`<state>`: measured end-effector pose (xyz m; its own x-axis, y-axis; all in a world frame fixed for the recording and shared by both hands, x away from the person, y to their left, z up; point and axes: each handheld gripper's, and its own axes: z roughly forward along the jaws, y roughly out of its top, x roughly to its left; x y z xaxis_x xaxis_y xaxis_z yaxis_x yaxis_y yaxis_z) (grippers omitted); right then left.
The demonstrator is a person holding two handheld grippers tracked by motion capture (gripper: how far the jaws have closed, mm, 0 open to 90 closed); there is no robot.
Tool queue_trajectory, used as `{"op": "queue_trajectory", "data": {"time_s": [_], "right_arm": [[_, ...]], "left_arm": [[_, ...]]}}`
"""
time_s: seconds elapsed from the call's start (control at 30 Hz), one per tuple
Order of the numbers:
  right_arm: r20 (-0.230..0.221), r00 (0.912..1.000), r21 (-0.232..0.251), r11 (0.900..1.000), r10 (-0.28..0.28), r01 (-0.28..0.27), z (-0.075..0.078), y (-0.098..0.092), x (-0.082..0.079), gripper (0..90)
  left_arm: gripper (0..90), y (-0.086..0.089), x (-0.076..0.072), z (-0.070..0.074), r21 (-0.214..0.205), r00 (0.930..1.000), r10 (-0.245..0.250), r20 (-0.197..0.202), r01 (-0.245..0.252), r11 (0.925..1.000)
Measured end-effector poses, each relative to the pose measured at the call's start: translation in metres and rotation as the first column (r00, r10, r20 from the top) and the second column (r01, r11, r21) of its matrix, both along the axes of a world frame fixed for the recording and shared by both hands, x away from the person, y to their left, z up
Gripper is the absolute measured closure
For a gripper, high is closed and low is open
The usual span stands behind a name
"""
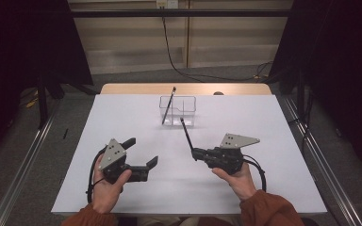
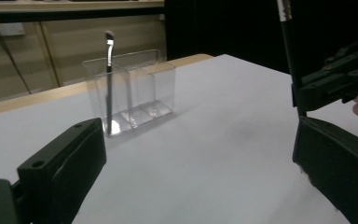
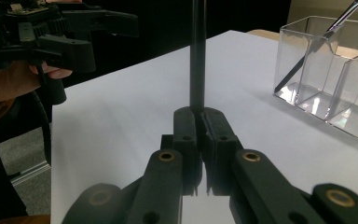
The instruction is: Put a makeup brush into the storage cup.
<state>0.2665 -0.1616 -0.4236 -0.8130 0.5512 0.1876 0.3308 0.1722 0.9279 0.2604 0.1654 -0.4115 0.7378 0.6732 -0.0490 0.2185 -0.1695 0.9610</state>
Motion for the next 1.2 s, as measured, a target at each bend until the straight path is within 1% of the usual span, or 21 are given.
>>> {"op": "queue_trajectory", "data": {"time_s": [0.13,0.2,0.23,0.5,0.67,0.77,0.97,1.07,1.13,1.2], "right_arm": [[-0.004,1.0000,-0.002,1.0000,0.003,-0.003,-0.002,0.001,0.000,84.6],[-0.006,1.0000,-0.001,1.0000,0.006,-0.006,-0.003,0.002,0.000,84.6],[-0.007,0.9999,-0.003,1.0000,0.009,-0.009,-0.003,0.002,0.000,84.6],[-0.008,0.9999,-0.004,0.9999,0.014,-0.014,-0.004,0.003,-0.001,84.6],[-0.008,0.9997,-0.008,0.9997,0.022,-0.022,-0.005,0.004,-0.001,84.5],[-0.010,0.9997,-0.007,0.9997,0.024,-0.024,-0.006,0.005,-0.001,84.6],[-0.004,0.9996,-0.006,0.9996,0.027,-0.027,-0.006,0.006,-0.002,84.6],[-0.003,0.9996,-0.004,0.9996,0.026,-0.026,-0.006,0.006,-0.003,84.6],[-0.002,0.9996,-0.005,0.9996,0.027,-0.027,-0.006,0.005,-0.003,84.5],[-0.003,0.9996,-0.005,0.9996,0.027,-0.027,-0.006,0.005,-0.003,84.5]], "left_arm": [[2.3,-0.014,0.002,0.004,-0.010,0.9997,-0.024,0.005,0.024,0.9997],[2.3,-0.020,0.004,0.007,-0.025,0.9992,-0.040,-0.003,0.040,0.9989],[2.3,-0.022,0.004,0.008,-0.028,0.9992,-0.040,-0.004,0.040,0.9988],[2.4,-0.045,0.008,0.011,-0.029,0.9971,-0.076,0.003,0.076,0.9967],[2.2,-0.052,0.011,0.016,-0.033,0.9944,-0.106,-0.004,0.105,0.9939],[2.1,-0.056,0.012,0.019,-0.030,0.9927,-0.121,0.003,0.121,0.9922],[2.4,-0.069,0.016,0.026,-0.038,0.9920,-0.126,0.012,0.126,0.9913],[2.7,-0.078,0.019,0.030,-0.036,0.9889,-0.146,0.026,0.147,0.9885],[2.9,-0.082,0.020,0.032,-0.042,0.9877,-0.155,0.020,0.156,0.9869],[2.9,-0.086,0.021,0.033,-0.041,0.9878,-0.154,0.023,0.155,0.9871]]}}
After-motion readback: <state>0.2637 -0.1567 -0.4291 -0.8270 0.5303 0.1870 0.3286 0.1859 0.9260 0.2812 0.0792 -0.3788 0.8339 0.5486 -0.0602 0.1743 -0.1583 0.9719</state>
